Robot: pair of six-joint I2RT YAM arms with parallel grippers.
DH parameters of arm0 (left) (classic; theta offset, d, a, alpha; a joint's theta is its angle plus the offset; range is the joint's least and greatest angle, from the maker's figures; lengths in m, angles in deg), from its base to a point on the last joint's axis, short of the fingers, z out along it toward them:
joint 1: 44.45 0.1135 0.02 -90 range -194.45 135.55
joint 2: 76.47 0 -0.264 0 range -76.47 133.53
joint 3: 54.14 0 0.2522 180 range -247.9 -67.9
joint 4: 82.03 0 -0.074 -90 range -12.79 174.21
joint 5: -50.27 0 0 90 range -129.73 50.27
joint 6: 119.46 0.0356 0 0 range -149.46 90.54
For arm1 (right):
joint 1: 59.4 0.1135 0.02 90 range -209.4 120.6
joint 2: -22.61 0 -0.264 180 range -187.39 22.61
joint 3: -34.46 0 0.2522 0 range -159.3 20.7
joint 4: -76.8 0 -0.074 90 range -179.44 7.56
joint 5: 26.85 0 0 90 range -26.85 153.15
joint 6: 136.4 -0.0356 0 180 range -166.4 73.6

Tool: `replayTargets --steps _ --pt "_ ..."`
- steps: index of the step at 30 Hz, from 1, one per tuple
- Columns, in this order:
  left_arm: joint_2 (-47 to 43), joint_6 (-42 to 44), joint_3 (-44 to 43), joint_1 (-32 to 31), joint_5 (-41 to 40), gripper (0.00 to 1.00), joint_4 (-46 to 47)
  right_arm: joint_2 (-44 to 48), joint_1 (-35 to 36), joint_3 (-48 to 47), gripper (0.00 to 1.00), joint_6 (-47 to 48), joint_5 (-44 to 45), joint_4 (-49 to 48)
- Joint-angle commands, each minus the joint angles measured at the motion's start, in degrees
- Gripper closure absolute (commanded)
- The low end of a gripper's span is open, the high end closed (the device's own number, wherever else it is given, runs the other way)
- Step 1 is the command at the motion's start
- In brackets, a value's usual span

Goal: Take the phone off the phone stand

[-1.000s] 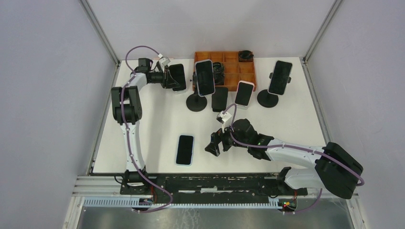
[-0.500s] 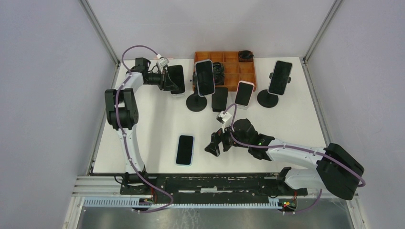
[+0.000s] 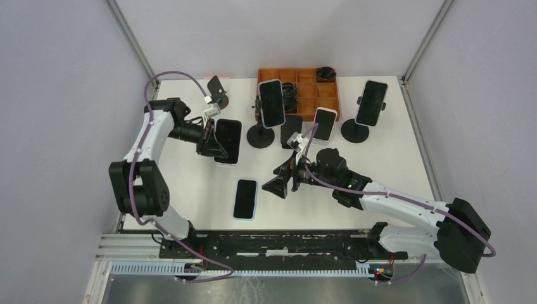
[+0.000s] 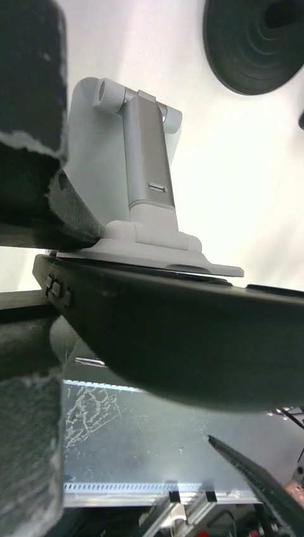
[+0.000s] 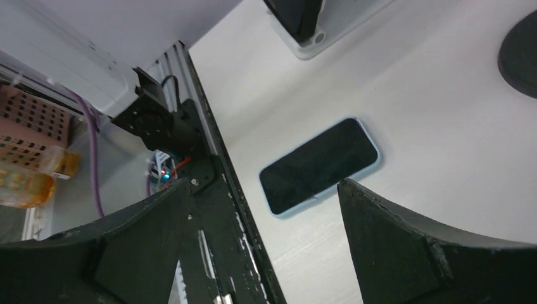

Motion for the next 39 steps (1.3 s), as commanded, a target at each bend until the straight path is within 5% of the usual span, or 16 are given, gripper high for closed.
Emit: replayTargets --steps 1,8,26,39 --pt "-11.8 0.9 0.8 -1.6 5.6 0.98 -3.0 0.6 -0.1 -3.9 0.08 -4.3 -2.9 -7.8" --pt "-21.5 -8.3 0.3 -10.3 12.0 0.98 -3.0 -2.6 -0.2 -8.5 0.09 -11.9 -7.0 -18.6" --pt "-23.0 -16.3 -2.7 -13.6 18.8 0.98 -3.0 -6.1 1.5 -11.3 0.22 -21.2 -10.4 -30.2" --pt "-22.0 -16.5 -3.0 -13.6 16.9 0.98 -2.9 -11.0 3.4 -16.1 0.67 -23.3 -10.3 -31.6"
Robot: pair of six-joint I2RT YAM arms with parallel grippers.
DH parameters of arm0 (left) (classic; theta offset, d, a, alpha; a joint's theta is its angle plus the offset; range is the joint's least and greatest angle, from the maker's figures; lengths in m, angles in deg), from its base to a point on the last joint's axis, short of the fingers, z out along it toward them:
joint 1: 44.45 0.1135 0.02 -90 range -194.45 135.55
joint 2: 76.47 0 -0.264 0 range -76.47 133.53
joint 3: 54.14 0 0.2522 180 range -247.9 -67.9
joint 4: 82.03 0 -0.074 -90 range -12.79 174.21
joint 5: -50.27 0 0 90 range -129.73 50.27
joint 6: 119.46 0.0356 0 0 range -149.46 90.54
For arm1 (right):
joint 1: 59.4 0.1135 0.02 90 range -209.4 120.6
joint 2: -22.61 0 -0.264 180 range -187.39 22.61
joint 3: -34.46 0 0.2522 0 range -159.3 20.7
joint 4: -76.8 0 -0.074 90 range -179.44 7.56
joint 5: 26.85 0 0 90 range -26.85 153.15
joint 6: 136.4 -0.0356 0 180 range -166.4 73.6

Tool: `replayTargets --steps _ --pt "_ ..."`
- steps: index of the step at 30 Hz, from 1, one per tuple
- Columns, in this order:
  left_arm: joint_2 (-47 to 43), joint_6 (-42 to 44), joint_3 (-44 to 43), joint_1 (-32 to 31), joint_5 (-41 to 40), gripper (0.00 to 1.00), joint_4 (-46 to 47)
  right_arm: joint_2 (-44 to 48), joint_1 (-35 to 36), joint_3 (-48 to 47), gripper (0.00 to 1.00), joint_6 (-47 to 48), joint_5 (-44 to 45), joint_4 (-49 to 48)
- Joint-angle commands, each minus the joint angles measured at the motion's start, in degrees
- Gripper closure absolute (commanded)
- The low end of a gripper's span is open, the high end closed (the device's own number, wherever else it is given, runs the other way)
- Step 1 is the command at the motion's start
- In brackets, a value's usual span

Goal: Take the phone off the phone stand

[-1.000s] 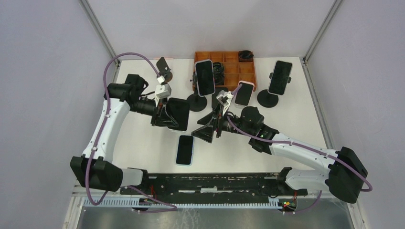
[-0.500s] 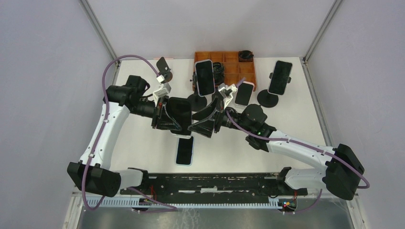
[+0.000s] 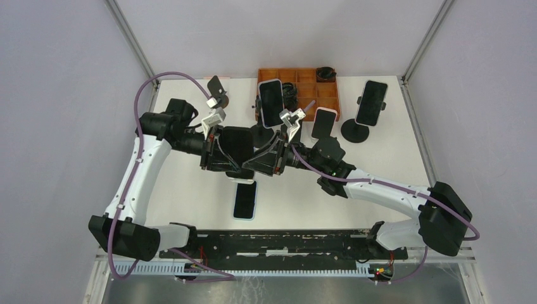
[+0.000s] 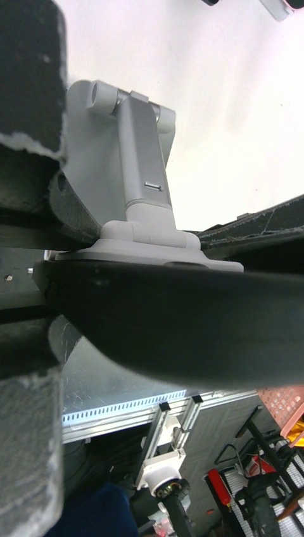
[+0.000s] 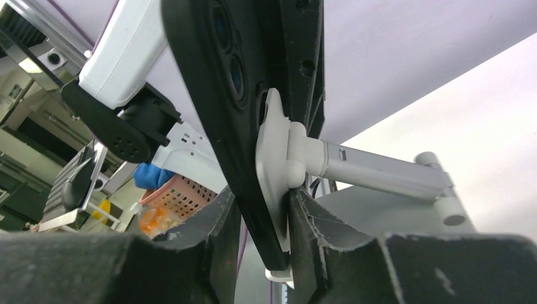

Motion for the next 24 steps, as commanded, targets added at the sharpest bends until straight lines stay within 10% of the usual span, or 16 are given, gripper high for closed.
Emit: replayTargets --steps 1,8,17,24 --pt "0.1 -2.3 -3.2 -0.3 3.9 0.97 0.8 -1.3 1.5 -4.8 0.7 -0.8 -0.4 -3.4" --pt "-1.9 -10.2 -2.1 -0.3 -1.4 0.8 7.4 -2.0 1.5 -5.0 0.99 -1.6 1.1 -3.6" --pt "-7.0 -20.5 0.7 -0.3 -8.6 0.03 18.4 2.0 -1.1 0.2 1.0 -4.0 1.4 -6.8" --pt "-6.3 -8.6 -1.8 -0.3 -7.8 0.0 7.0 6.6 -6.0 8.6 1.0 -9.3 -1.8 -13.6"
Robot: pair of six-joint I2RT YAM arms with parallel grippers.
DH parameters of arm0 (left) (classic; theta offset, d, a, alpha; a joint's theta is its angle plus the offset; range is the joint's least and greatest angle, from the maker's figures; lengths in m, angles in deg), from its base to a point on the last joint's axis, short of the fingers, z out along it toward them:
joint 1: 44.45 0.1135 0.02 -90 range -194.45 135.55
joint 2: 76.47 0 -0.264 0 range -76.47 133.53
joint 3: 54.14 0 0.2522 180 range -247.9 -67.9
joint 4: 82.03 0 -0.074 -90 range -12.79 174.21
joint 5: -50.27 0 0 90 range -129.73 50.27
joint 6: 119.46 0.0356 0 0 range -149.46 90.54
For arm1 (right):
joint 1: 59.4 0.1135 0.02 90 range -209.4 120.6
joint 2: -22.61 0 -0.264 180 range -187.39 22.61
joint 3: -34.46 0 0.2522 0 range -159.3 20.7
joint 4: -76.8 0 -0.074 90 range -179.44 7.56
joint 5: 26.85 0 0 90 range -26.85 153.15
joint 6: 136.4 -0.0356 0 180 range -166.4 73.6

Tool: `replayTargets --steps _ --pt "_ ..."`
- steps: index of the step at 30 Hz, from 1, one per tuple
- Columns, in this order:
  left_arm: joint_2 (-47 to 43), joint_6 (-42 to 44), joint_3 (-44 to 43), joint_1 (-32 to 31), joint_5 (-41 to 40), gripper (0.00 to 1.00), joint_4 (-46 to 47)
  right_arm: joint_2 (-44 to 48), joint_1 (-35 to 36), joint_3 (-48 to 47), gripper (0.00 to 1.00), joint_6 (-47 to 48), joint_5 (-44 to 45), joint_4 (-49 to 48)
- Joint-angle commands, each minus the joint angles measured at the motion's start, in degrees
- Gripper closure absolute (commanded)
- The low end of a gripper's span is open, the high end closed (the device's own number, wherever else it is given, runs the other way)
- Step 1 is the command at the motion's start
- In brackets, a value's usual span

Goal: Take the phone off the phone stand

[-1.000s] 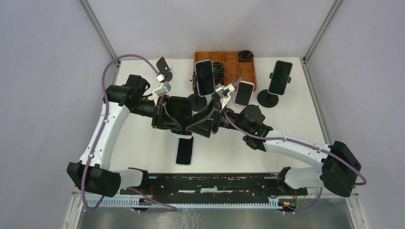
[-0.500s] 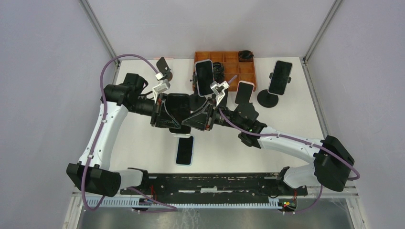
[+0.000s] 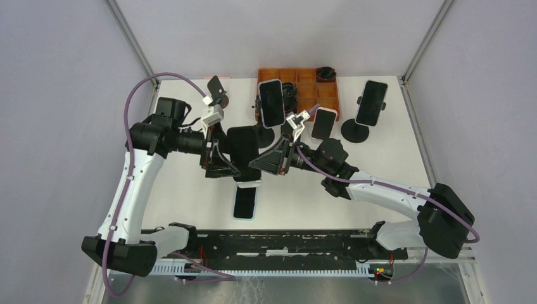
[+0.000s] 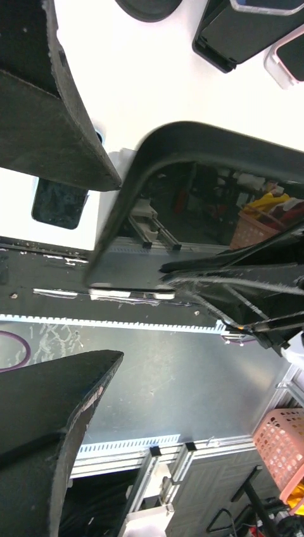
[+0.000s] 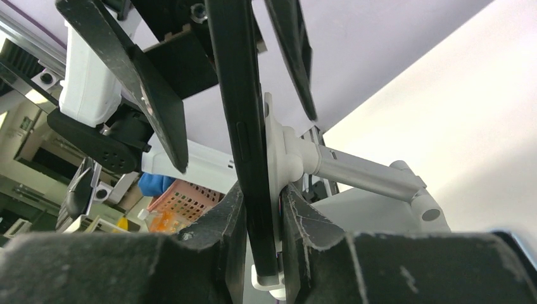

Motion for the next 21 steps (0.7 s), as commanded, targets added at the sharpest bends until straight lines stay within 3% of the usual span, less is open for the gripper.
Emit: replayTargets --steps 1,3,9,15,21 --pt "0.4 10.2 -3.1 -0.2 0.6 0.0 -8.2 6.2 -3.0 4.2 1.0 -5.4 -3.0 -13.6" --pt "0.5 14.1 -3.9 -0.2 0.5 0.0 -11.9 7.5 -3.9 6.7 1.0 -7.6 -5.2 -19.0" --pt "-1.8 19.7 -1.5 -0.3 -3.1 0.0 -10.1 7.4 -4.1 9.7 1.0 -13.8 -7.4 -27.6" --pt "-5.4 9.9 3.9 -0.3 -7.0 0.0 8.1 2.2 -3.3 8.3 1.0 -22.5 -7.7 -39.2" --pt "-5.0 5.5 2.7 -1.5 -4.2 0.02 9.9 -1.7 -0.9 3.2 1.0 -23.6 -7.3 -39.4"
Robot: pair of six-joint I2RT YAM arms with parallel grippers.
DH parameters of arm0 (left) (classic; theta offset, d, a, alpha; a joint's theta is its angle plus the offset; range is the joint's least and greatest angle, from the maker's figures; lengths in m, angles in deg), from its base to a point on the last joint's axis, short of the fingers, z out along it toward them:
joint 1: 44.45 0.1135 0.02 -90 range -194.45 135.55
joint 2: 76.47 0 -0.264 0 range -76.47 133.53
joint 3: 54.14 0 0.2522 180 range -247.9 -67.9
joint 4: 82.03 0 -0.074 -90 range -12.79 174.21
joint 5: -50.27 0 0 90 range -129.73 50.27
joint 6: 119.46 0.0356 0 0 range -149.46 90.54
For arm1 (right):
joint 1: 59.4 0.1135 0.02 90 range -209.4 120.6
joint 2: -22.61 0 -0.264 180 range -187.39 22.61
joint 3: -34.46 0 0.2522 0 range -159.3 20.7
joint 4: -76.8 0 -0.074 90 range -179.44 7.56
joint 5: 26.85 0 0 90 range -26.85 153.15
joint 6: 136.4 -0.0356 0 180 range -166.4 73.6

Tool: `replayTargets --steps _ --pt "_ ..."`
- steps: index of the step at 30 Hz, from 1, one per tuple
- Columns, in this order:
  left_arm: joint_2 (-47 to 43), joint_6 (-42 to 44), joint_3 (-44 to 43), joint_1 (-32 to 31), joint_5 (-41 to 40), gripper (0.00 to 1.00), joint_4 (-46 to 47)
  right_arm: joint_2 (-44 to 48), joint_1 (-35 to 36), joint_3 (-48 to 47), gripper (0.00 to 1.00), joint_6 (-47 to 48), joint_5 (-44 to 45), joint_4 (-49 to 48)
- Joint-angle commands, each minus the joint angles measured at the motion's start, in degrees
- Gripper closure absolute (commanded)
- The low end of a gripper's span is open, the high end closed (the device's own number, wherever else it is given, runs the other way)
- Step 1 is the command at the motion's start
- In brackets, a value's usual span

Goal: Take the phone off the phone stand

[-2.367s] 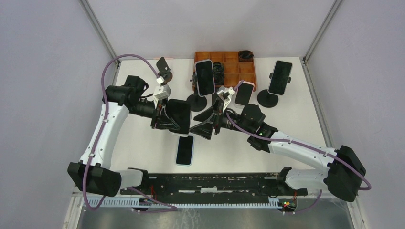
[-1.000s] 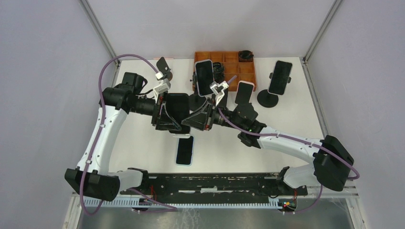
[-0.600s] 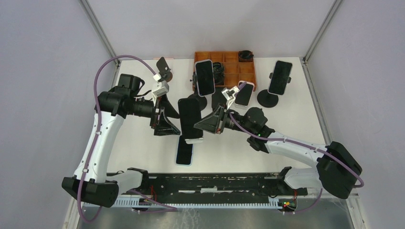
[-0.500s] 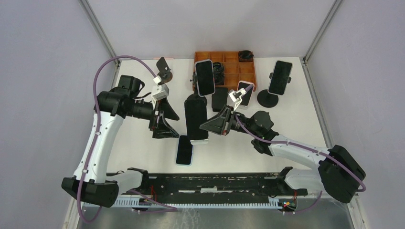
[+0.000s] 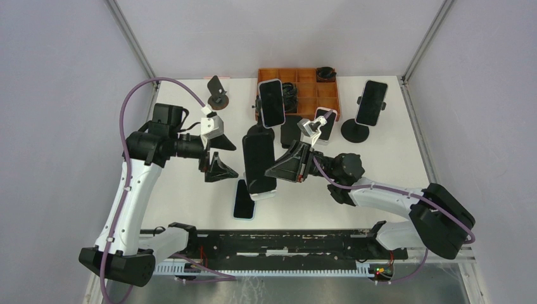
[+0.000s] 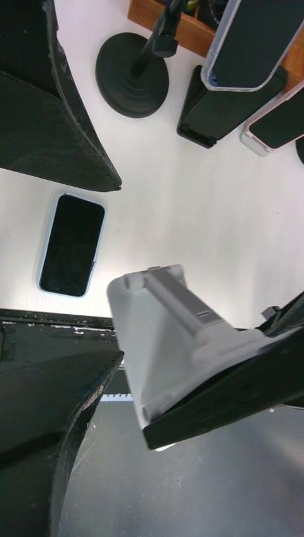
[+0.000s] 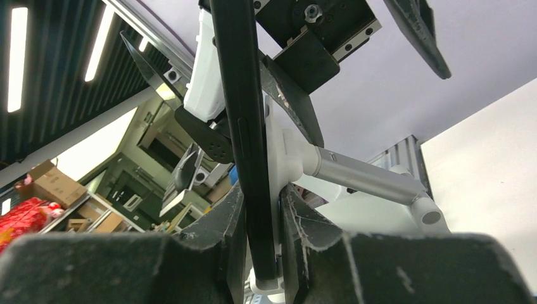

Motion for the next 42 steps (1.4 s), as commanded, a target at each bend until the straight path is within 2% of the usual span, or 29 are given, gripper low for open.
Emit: replayTargets --steps 1,10,13,18,23,27,28,31,34,39,42 --pt "-0.5 -4.5 -1.1 -1.5 1.2 0.03 4.7 -1.7 1.9 -7.0 1.0 -3.7 0.9 -11.4" --pt "-1.1 -2.6 -0.3 -4.9 2.1 0.12 2.3 -7.4 4.6 -12.5 1.0 -6.0 2.8 -13.0" --pt "-1.0 -2.6 -0.8 -5.1 2.1 0.2 2.3 -8.3 5.8 -13.6 1.0 -5.0 2.8 -11.7" --pt "-1.0 -2.1 -1.1 -5.4 2.4 0.48 1.9 -6.9 6.7 -13.0 1.0 -2.1 3.7 -8.5" --pt "-1.6 -0.5 -0.3 -5.6 4.0 0.63 0.4 -4.5 6.7 -12.2 1.0 1.0 6.0 -4.8" --pt "-2.3 -0.7 -1.2 -5.8 4.6 0.93 0.4 -4.0 6.8 -12.2 1.0 2.7 7.1 -1.7" --pt "-2.3 -0.8 -1.4 -5.8 4.4 0.97 0.4 -3.6 6.9 -11.7 1.0 3.6 7.6 -0.3" --pt "-3.0 -0.9 -1.5 -5.9 4.3 0.98 0.4 -1.6 6.8 -10.5 1.0 7.8 10.3 7.5" --pt "-2.9 -0.8 -1.9 -6.4 5.3 0.98 -0.2 0.1 6.9 -10.5 0.92 12.7 13.5 15.8" --pt "-2.6 -0.9 -3.0 -8.0 7.2 0.98 -1.3 0.8 6.9 -13.1 0.63 18.9 17.1 24.3" --pt "-2.1 -0.8 -4.0 -9.0 7.6 0.98 -2.6 1.8 6.7 -14.3 0.57 21.9 20.3 29.4"
